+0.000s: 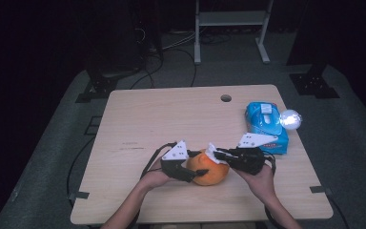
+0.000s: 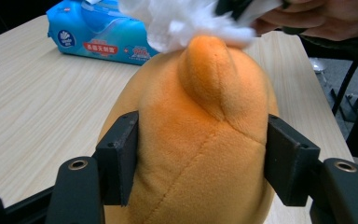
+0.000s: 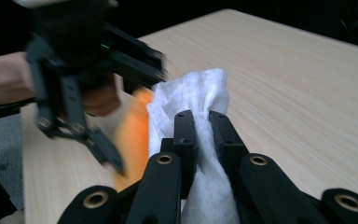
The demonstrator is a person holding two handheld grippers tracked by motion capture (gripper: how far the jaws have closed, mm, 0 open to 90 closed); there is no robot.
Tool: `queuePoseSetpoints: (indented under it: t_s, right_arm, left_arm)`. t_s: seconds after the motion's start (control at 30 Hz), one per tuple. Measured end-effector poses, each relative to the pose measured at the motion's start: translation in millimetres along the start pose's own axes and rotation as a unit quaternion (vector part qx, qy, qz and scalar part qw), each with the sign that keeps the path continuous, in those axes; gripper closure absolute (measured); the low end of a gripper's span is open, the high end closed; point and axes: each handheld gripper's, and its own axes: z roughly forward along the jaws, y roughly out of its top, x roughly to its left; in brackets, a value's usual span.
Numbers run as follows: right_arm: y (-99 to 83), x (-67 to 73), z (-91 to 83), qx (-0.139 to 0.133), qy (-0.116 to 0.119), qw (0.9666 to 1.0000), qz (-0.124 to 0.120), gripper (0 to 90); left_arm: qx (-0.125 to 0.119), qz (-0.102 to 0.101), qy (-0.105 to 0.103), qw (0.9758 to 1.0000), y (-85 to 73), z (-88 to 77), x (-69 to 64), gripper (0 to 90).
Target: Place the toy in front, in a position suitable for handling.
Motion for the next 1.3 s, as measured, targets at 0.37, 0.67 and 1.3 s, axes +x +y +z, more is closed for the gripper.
queuePoseSetpoints:
  t_s: [0.37,0.67,1.3]
  right_arm:
    - [-11.3,-22.2,-2.7,0.016,-0.035,0.9988,0.030,81.7]
    - [2.9,9.3,6.0,0.001,-0.006,0.9994,-0.033,81.5]
    - [-8.8,-8.8,8.6,0.014,-0.031,0.9993,-0.017,81.3]
  left_arm:
    - [-0.009,-0.051,0.016,0.9985,-2.4,-6.2,11.2,35.2]
    - [-0.011,-0.065,0.021,0.9976,-1.9,-4.5,11.9,34.6]
    - [-0.046,-0.151,0.021,0.9872,-16.8,-19.4,32.7,34.9]
